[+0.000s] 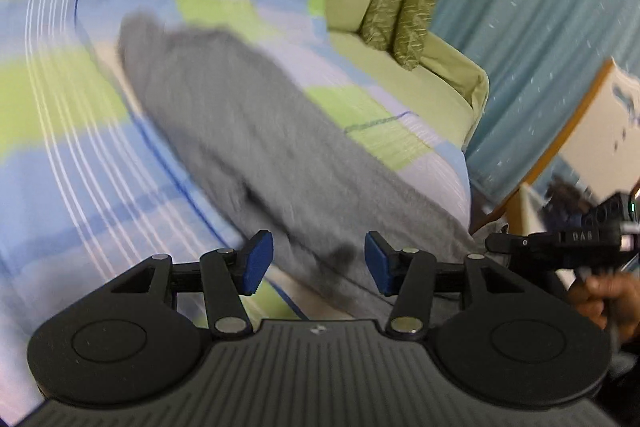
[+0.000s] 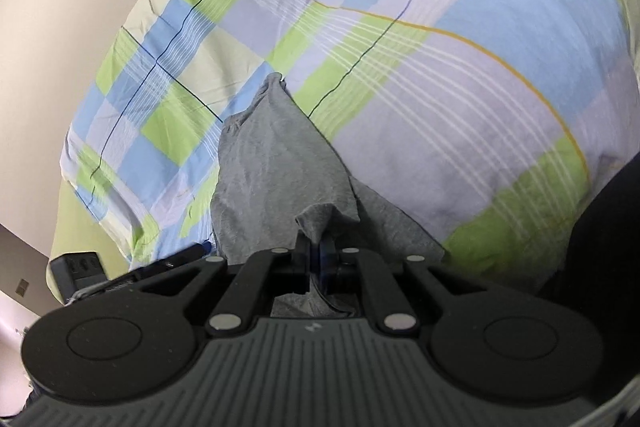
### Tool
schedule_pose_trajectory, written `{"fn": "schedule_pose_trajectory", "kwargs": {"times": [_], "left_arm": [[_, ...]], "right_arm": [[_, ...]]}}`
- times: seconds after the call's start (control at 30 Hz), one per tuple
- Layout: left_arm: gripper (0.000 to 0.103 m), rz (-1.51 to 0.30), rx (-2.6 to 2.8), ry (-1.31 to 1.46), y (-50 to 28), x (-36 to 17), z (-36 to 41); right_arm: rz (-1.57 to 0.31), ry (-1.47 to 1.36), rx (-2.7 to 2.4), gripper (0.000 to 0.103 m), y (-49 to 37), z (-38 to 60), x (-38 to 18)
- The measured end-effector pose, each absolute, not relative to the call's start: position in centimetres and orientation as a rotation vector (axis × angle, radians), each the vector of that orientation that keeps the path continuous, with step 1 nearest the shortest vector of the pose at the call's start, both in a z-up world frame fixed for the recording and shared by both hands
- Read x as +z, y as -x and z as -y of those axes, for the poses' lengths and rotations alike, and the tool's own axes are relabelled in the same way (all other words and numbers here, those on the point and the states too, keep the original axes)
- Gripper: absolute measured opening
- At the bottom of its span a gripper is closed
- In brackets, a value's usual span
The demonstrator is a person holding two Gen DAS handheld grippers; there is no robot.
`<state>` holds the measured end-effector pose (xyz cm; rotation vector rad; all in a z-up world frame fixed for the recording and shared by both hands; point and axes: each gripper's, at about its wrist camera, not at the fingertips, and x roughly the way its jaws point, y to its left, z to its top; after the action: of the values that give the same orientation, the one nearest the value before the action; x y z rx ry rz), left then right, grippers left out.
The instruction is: Fold clothes
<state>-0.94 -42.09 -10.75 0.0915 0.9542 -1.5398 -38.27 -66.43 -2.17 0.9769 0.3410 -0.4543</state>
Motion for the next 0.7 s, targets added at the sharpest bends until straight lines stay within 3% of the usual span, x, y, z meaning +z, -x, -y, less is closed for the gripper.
{"fn": "schedule_pose_trajectory", "kwargs": {"times": [0.17,0.43,0.47,0.5,0.53,0.7], "left_arm": [[0.055,-1.064,-1.517,0.206,-1.2,-13.1,42.4],[0.052,-1.188,-1.592,0.428,-1.7,-15.2,42.4],[0.043,-1.176,-1.603,0.393,-1.3,-15.3,42.5],[0.018,-1.176,-1.611,0.369,-1.0,-15.3,42.7],[0.006,-1.182,-1.621,0.319,-0.3,-15.5,43.0],[0.002,-1.111,-1.589,0.197,0.6,-13.9,41.5]], "right_arm": [[-0.346,-0.993,-0.471,0.005,38.3,66.3,-2.4],[-0.336,-1.046,-0.471,0.005,38.2,66.5,-3.3],[-0.331,-1.05,-0.47,0.005,38.2,66.5,-3.4],[-0.329,-1.053,-0.468,0.005,38.2,66.5,-3.4],[-0.326,-1.056,-0.467,0.005,38.2,66.5,-3.3],[-0.301,-1.038,-0.49,0.005,38.7,66.5,-2.7]]}}
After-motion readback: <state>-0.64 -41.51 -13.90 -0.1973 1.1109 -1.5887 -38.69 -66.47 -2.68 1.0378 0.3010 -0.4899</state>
